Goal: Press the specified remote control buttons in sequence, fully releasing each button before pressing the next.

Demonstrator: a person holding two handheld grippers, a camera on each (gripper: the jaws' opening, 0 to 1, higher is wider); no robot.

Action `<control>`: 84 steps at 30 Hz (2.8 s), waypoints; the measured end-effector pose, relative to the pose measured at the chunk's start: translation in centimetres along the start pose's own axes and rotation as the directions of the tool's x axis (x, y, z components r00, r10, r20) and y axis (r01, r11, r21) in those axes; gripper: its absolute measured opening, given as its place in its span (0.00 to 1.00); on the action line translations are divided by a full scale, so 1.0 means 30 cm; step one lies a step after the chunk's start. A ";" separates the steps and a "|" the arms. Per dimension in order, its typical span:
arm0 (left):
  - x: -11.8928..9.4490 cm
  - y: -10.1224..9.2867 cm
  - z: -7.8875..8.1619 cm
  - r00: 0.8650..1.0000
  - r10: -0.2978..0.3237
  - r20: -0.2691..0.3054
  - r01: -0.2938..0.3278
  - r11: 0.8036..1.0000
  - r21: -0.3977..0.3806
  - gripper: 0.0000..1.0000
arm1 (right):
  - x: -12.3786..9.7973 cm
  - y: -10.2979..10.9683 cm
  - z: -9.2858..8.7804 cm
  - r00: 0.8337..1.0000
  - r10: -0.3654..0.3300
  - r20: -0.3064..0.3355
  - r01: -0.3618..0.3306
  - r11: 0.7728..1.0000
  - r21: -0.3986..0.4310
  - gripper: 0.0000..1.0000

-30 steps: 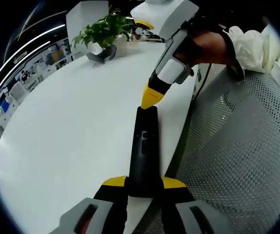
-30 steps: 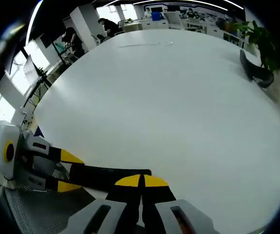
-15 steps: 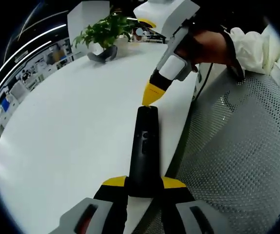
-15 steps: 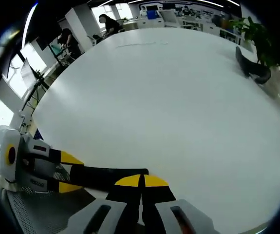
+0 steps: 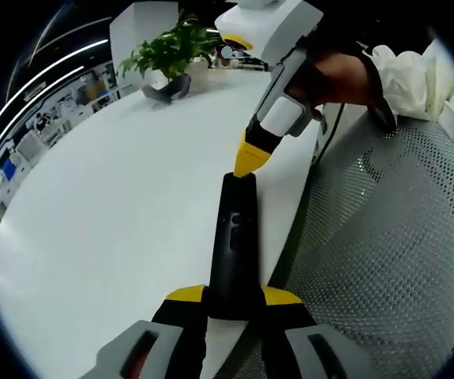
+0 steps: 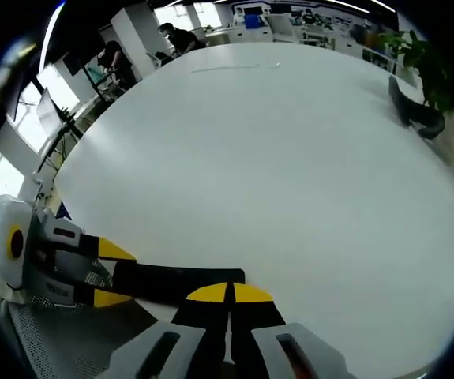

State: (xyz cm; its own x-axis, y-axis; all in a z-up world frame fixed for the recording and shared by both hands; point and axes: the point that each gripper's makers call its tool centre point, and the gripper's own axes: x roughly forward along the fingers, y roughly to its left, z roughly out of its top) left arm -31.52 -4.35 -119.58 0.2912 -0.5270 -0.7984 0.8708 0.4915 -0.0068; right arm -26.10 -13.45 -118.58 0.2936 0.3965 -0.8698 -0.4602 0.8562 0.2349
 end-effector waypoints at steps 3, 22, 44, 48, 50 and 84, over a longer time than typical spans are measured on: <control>0.001 0.000 0.000 1.000 0.000 0.001 0.000 1.000 0.000 0.24 | 0.001 0.002 0.000 1.000 -0.012 0.005 0.012 0.997 -0.073 0.00; 0.002 0.003 0.003 1.000 0.000 0.012 0.000 1.000 0.004 0.24 | 0.000 0.002 0.003 1.000 0.004 0.019 -0.004 1.000 0.002 0.00; 0.002 0.002 0.006 1.000 0.002 0.024 -0.002 1.000 -0.001 0.24 | -0.002 0.032 0.016 0.999 0.036 0.024 -0.035 0.999 -0.022 0.00; 0.002 0.002 0.007 1.000 0.002 0.024 -0.002 1.000 -0.001 0.24 | 0.003 0.045 0.016 0.999 0.039 0.021 -0.038 0.998 -0.058 0.00; 0.002 0.002 0.007 1.000 0.002 0.024 -0.002 1.000 -0.001 0.24 | 0.005 0.051 0.018 0.999 0.046 0.022 -0.045 0.997 -0.068 0.00; 0.004 0.004 0.009 1.000 0.002 0.025 -0.002 1.000 -0.002 0.24 | 0.015 0.041 0.010 0.998 0.061 0.023 -0.060 0.998 -0.018 0.00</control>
State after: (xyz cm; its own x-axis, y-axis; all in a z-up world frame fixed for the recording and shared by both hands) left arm -31.29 -4.54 -119.52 0.3030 -0.5432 -0.7830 0.8694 0.4940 -0.0064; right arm -26.28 -12.10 -118.55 0.2846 0.4554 -0.8435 -0.4921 0.8246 0.2792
